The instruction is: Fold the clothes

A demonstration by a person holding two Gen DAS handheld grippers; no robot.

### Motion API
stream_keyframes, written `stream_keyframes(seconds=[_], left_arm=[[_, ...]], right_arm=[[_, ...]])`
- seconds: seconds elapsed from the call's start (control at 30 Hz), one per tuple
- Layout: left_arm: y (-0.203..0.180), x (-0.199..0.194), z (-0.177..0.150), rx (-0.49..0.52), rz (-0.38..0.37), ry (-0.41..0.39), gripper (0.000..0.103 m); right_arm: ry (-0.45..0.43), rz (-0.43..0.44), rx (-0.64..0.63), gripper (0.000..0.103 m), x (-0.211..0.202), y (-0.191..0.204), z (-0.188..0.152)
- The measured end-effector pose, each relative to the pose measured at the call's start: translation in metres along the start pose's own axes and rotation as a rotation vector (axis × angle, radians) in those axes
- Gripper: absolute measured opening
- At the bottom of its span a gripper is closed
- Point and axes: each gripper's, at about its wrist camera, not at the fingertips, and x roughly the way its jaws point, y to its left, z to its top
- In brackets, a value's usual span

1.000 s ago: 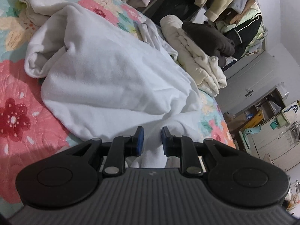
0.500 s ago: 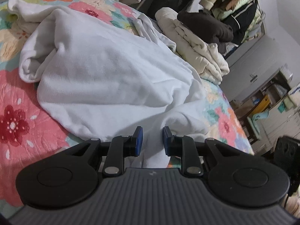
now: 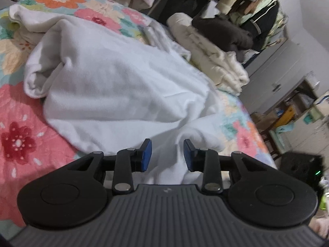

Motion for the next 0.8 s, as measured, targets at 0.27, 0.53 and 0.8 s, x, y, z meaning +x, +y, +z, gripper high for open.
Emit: stream_keyframes(seconds=[0.27, 0.53, 0.8], left_arm=[[-0.001, -0.019, 0.006, 0.000, -0.034, 0.025, 0.041], [0.007, -0.045, 0.011, 0.058, 0.048, 0.009, 0.053], [-0.036, -0.012, -0.011, 0.243, 0.114, 0.059, 0.066]], right_arm=[[0.282, 0.386, -0.011, 0.017, 0.049, 0.063, -0.020], [0.169, 0.291, 0.104, 0.043, 0.019, 0.038, -0.013], [-0.146, 0.037, 0.372, 0.059, -0.069, -0.053, -0.002]])
